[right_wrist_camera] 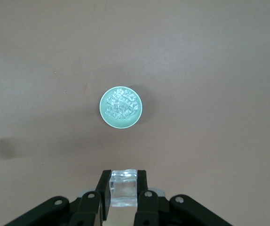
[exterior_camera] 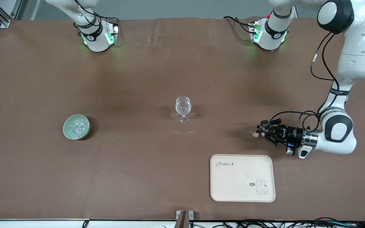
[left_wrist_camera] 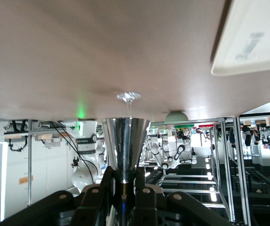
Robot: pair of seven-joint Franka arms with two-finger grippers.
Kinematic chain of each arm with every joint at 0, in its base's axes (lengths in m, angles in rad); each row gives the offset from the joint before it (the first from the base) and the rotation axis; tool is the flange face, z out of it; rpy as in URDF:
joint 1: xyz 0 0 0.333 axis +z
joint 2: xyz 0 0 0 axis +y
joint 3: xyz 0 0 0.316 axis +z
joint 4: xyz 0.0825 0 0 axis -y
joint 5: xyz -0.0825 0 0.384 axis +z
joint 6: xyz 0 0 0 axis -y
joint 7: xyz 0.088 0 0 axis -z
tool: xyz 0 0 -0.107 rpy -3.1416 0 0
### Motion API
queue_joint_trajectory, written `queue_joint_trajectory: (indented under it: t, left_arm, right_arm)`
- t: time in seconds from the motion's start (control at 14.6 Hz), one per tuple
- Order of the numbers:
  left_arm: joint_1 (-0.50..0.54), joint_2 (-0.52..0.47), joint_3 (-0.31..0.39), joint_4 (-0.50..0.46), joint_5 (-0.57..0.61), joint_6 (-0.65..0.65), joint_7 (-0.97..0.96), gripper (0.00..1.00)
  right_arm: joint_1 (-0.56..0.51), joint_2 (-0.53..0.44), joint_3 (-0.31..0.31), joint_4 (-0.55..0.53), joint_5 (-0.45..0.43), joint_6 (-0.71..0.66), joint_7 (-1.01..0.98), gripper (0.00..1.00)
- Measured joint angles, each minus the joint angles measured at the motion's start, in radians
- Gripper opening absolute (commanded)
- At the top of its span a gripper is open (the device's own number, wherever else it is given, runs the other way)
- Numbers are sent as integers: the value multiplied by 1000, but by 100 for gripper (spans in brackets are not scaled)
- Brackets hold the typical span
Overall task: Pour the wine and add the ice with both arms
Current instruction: 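Carry the metal jigger over the wine glass with the left gripper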
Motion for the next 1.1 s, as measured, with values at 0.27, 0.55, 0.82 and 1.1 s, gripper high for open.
queue_joint_trajectory:
  t: [0.27,0.55,0.82,1.1]
  left_arm:
    - [-68,-51,-58,-4,-21,105,-143,1]
    - [-139,-108,-78,-23,-21,150,-222,0]
    - [-203,-165,-82,-58,-22,192,-240,0]
    - [-269,-243,-85,-149,-22,275,-251,0]
  right_arm:
    - [-1,0,5,0,-4,0,0,0]
    - [-2,0,5,0,-8,0,-1,1]
    - [-2,0,6,0,-8,-3,-1,1]
    - [-2,0,6,0,-8,-6,-1,1]
